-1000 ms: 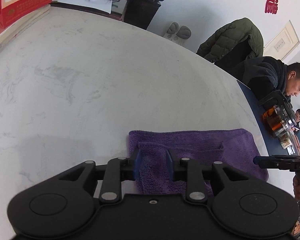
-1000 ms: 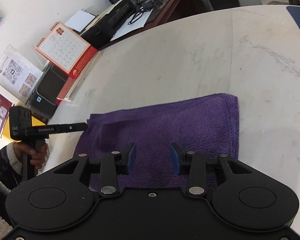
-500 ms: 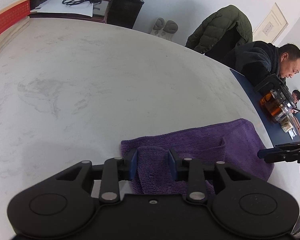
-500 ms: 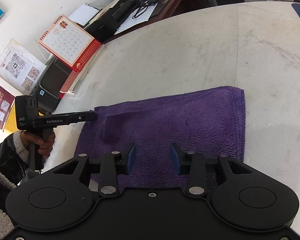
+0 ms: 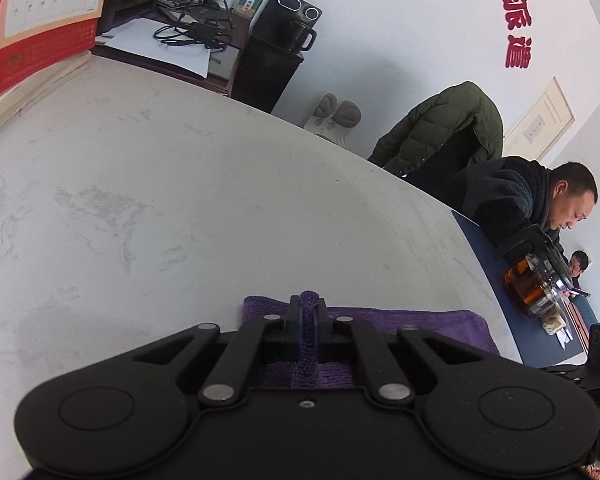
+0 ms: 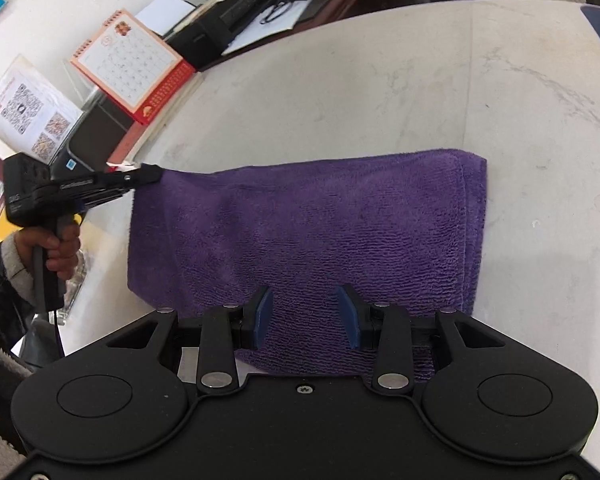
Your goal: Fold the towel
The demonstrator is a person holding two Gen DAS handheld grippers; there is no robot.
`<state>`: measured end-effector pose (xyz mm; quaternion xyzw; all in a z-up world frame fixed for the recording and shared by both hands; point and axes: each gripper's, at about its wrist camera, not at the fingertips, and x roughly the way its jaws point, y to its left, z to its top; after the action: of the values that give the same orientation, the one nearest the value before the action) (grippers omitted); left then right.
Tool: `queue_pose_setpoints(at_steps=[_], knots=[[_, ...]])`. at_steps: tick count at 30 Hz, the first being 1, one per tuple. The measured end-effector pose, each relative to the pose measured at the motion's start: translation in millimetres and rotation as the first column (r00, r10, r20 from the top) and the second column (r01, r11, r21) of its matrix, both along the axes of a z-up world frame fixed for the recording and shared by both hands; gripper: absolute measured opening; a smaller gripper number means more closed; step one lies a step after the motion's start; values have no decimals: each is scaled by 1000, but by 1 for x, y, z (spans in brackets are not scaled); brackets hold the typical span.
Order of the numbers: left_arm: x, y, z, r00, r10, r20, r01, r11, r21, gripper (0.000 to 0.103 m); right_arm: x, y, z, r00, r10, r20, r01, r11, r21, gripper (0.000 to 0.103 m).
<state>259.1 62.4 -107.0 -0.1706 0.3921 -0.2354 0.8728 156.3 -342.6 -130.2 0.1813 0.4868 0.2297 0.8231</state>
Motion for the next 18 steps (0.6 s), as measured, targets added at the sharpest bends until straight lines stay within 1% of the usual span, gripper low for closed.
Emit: queue_pose_setpoints(at_steps=[4,6,8,11,14,16,18], knots=[[7,-2,-7,1000,26,6,-26,1000,-7,4,1,3,3,999,35,5,-35,999,-28,36],[11,-4,-14,999,31,-7,-31,999,-8,4,0,5,4,999,50,6,-50,998,-39,36],[15,-5,-22,999,39,-28,-39,999,8,4,0,4,5,998,55,4,-55,998,-38,36],[18,-5,-29,998,42,-38,-42,999,5,4,0,4,6,998,58,-1,-58,997,-41,36],[18,-2,-30,998,45,-50,-45,999,-14,5,3,7,10,997,74,-2,-74,996,-59,36],[17,-1,-31,998,39,-48,-40,999,-17,5,7,10,19,995,99,30,-97,993,-72,36],[17,0,-31,998,37,-48,-38,999,-19,5,17,14,32,987,134,88,-127,989,-81,36]])
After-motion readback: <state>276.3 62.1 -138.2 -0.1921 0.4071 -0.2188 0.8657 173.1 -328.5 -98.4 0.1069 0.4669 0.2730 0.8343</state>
